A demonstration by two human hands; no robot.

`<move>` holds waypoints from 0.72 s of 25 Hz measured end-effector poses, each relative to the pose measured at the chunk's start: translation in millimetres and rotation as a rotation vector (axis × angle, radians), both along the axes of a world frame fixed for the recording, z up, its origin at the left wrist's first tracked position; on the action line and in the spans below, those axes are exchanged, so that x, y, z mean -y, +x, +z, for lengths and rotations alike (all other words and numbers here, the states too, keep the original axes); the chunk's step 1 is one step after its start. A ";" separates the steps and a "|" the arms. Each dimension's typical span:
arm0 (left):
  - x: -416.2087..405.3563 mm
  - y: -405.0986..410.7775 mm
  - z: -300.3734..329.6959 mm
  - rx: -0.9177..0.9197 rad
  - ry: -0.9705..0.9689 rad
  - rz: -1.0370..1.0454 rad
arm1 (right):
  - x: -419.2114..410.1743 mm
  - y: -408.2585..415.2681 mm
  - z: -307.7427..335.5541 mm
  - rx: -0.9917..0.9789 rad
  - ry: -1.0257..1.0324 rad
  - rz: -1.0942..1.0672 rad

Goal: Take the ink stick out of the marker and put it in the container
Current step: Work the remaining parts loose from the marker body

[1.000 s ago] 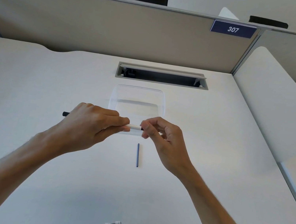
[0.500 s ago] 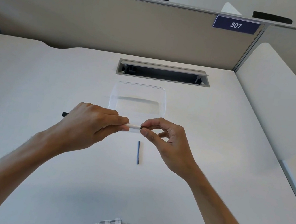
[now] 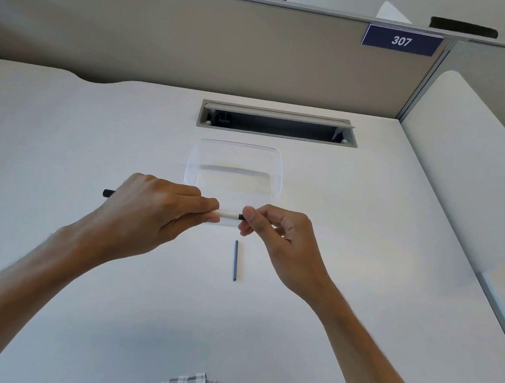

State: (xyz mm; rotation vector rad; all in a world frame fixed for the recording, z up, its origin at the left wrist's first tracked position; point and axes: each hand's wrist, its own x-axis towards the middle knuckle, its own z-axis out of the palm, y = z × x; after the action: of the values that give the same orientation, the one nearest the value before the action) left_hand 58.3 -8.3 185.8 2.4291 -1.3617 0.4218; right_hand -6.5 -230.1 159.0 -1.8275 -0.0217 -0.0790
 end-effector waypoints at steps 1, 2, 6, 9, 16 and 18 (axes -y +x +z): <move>-0.5 -0.3 -0.2 0.000 0.005 0.001 | 0.4 0.0 -0.3 0.002 0.006 0.012; -1.3 -0.3 -0.5 -0.003 0.005 0.003 | 1.5 0.5 -0.8 0.003 0.008 0.022; -3.6 0.0 -1.6 -0.056 -0.034 0.007 | 5.2 -0.5 0.3 0.002 0.005 0.044; -3.0 -1.7 -2.6 -0.070 -0.055 0.007 | 7.6 -1.8 0.8 0.035 -0.004 0.066; -0.9 -4.8 -3.2 -0.045 -0.038 -0.002 | 2.4 -3.6 1.4 0.003 0.013 0.049; -0.8 -4.7 -3.1 -0.045 -0.032 -0.006 | 0.5 -3.1 2.0 0.000 0.010 0.053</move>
State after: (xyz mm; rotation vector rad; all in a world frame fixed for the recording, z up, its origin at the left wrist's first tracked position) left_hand 53.5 -7.5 182.8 2.3941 -1.3327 0.3815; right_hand -9.6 -230.6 160.9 -1.8163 -0.0691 -0.0415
